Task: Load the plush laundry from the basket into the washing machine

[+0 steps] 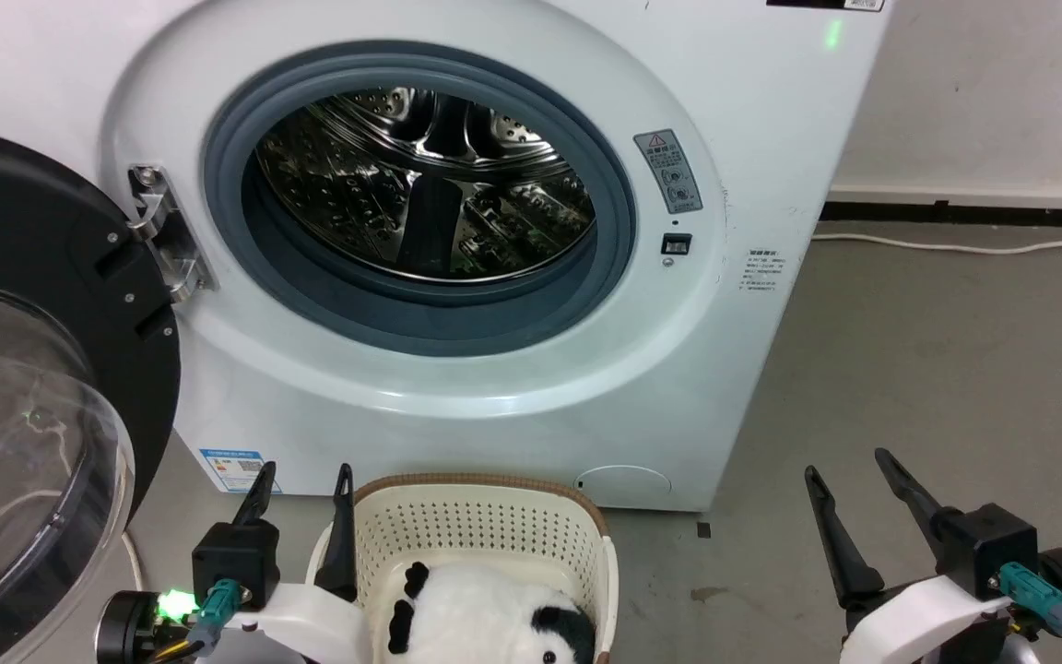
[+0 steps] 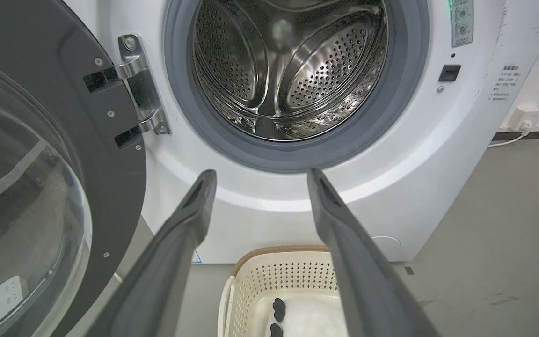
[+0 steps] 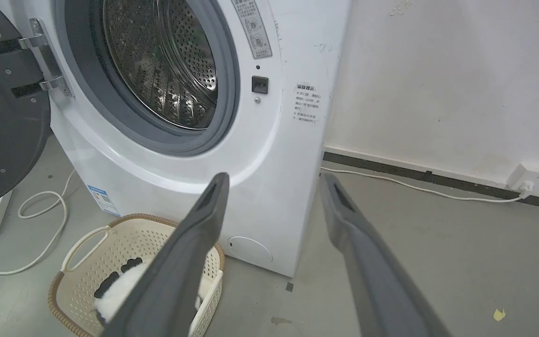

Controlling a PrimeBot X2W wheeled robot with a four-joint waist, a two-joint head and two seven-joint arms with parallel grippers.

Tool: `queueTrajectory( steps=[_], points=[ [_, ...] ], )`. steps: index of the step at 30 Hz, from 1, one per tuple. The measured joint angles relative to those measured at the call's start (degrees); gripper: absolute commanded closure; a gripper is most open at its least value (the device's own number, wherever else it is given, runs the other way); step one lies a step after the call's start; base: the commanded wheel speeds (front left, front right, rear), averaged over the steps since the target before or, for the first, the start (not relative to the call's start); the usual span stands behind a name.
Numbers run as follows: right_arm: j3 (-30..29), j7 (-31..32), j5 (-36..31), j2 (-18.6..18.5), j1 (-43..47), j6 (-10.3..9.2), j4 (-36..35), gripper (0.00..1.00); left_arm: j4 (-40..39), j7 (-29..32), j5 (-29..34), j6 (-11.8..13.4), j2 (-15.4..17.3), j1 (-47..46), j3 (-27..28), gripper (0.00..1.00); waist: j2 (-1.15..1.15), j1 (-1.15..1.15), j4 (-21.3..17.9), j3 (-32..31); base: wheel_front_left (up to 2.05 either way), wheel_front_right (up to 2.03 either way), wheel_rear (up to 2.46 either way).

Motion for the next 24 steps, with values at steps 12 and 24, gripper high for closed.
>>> queueTrajectory(
  steps=[12, 24],
  points=[
    [-0.1, -1.4, 0.2, 0.0, -0.2, 0.0, -0.1, 0.0, 2.8, -1.4, 0.0, 0.1, 0.2, -1.4, -1.8, 0.0, 0.0, 0.0, -1.4, 3.7, 0.0, 0.0, 0.0],
    [0.2, -2.8, 1.8, 0.0, -2.1, 0.0, -0.8, 0.0, 8.4, -1.0, -0.1, -0.3, 1.3, -5.1, -3.0, 0.0, 0.0, 0.01, -3.9, 8.8, 0.0, 0.0, 0.0]
  ],
)
